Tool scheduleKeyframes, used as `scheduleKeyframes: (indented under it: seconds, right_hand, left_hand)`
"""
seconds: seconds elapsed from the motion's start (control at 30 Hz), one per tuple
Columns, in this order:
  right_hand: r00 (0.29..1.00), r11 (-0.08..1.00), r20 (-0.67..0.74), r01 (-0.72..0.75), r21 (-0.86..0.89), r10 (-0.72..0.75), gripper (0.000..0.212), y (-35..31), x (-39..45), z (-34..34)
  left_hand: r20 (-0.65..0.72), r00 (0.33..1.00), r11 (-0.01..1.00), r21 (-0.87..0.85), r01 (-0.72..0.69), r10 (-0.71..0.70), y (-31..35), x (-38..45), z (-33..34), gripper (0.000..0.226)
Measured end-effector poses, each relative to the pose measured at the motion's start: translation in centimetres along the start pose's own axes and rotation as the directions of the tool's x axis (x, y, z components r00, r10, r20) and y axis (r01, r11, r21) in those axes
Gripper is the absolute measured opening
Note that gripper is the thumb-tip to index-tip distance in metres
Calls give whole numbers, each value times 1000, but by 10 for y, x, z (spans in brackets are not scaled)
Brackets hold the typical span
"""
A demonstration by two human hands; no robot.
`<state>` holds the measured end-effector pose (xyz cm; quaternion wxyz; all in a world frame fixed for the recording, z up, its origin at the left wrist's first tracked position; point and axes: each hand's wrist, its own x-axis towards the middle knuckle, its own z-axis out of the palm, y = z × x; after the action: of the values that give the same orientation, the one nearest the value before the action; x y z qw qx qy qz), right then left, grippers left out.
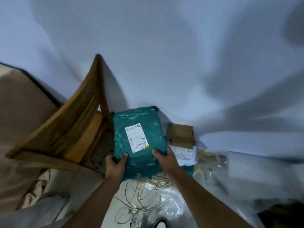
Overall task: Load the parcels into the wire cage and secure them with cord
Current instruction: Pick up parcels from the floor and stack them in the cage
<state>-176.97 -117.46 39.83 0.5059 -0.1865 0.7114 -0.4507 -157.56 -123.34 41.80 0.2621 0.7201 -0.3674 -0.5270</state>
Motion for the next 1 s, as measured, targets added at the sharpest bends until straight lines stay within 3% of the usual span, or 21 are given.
scheduleKeyframes:
  seconds: [0.2,0.3,0.67,0.83,0.97,1.0]
  right_hand:
    - [982,983,-63,172,-63,-176,26,-122,-125,-74]
    - [968,973,-104,221,-64,-227,38,-169,-207,-126]
    - [862,936,-376,350,-42,-340,42,-255,-477,-342]
    - [748,935,-586,350,-54,-313,33,-231,-578,-432]
    - [566,940,-811,336,61,-150,56,-153,-667,-493]
    - [557,938,-819,338,68,-141,57,-146,-681,-497]
  left_hand:
    - [85,986,988,-69,-140,146,108,-136,-15,48]
    - [144,966,973,-113,-202,217,153,-226,-21,39]
    - [447,823,936,-133,-324,349,240,-532,30,38]
    - [610,685,905,-139,-401,397,232,-644,87,36]
    - [804,488,881,-92,-464,341,181,-737,138,41]
    - [808,461,870,-124,-477,367,177,-748,142,43]
